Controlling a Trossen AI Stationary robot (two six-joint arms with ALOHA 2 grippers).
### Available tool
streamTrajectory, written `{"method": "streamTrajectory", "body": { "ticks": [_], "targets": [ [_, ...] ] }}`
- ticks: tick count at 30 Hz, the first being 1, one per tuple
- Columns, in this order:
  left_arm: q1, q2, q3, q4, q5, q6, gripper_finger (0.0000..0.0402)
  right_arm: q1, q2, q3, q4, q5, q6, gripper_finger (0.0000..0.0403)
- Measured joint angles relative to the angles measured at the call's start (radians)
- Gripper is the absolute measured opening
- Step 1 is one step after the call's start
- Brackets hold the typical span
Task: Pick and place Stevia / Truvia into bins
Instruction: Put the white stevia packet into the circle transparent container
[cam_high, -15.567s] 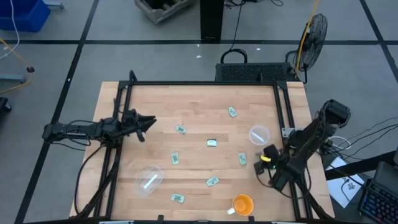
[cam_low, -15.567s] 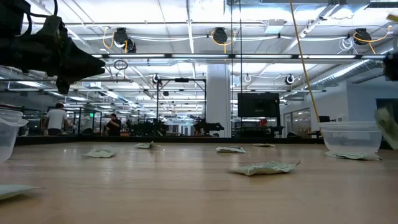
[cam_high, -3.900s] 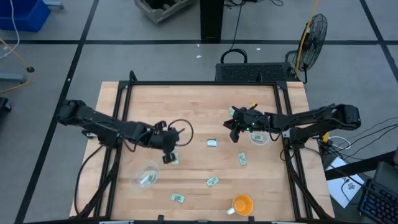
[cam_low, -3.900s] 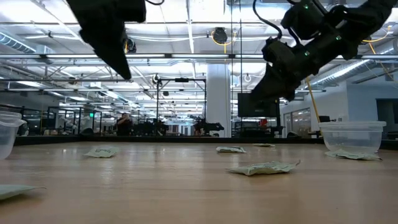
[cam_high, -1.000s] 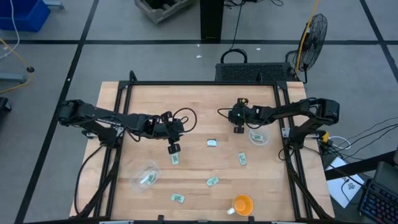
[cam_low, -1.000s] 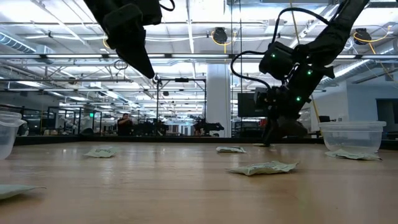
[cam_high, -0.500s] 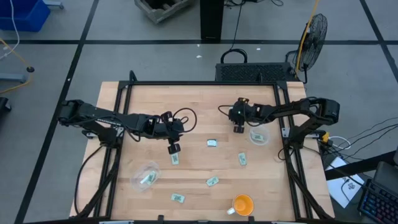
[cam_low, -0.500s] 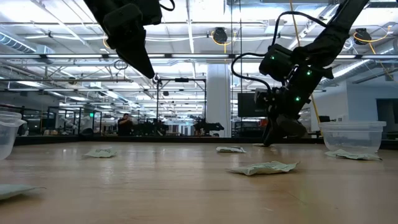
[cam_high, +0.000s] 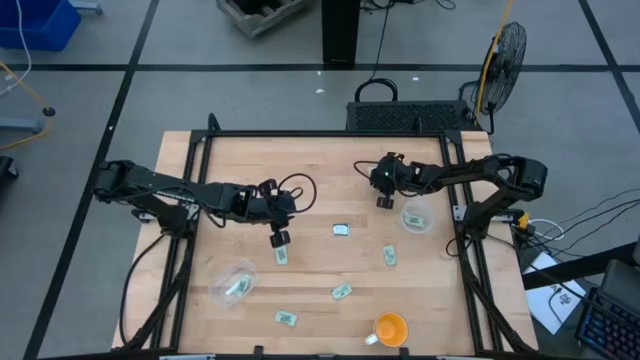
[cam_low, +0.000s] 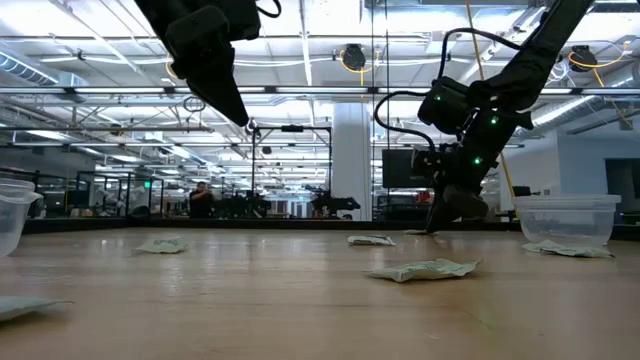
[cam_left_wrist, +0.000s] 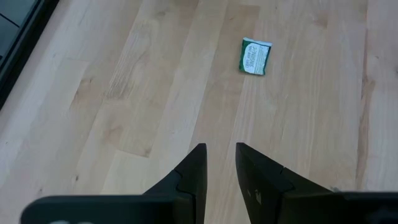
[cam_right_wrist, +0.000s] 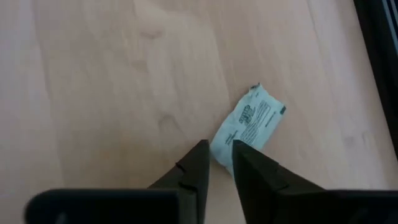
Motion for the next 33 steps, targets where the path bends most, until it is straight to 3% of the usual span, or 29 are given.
{"method": "streamTrajectory", "body": {
  "ticks": [6,21,25,33],
  "targets": [
    [0.0,0.0,0.0,0.0,0.0,0.0,0.009,-0.02,0.0,0.0,0.0,-0.027,0.001,0.0005],
    [0.0,0.0,0.0,0.0,0.0,0.0,0.009,0.019,-0.025,-0.001,0.016,0.004,0.022,0.0001],
    [0.0,0.0,0.0,0.001,-0.001,0.0,0.009,0.089,-0.114,-0.001,-0.031,0.081,0.121,0.0],
    [0.0,0.0,0.0,0.001,0.002,-0.005,0.009,0.333,-0.446,-0.001,-0.278,0.081,0.377,0.0]
  ]
}}
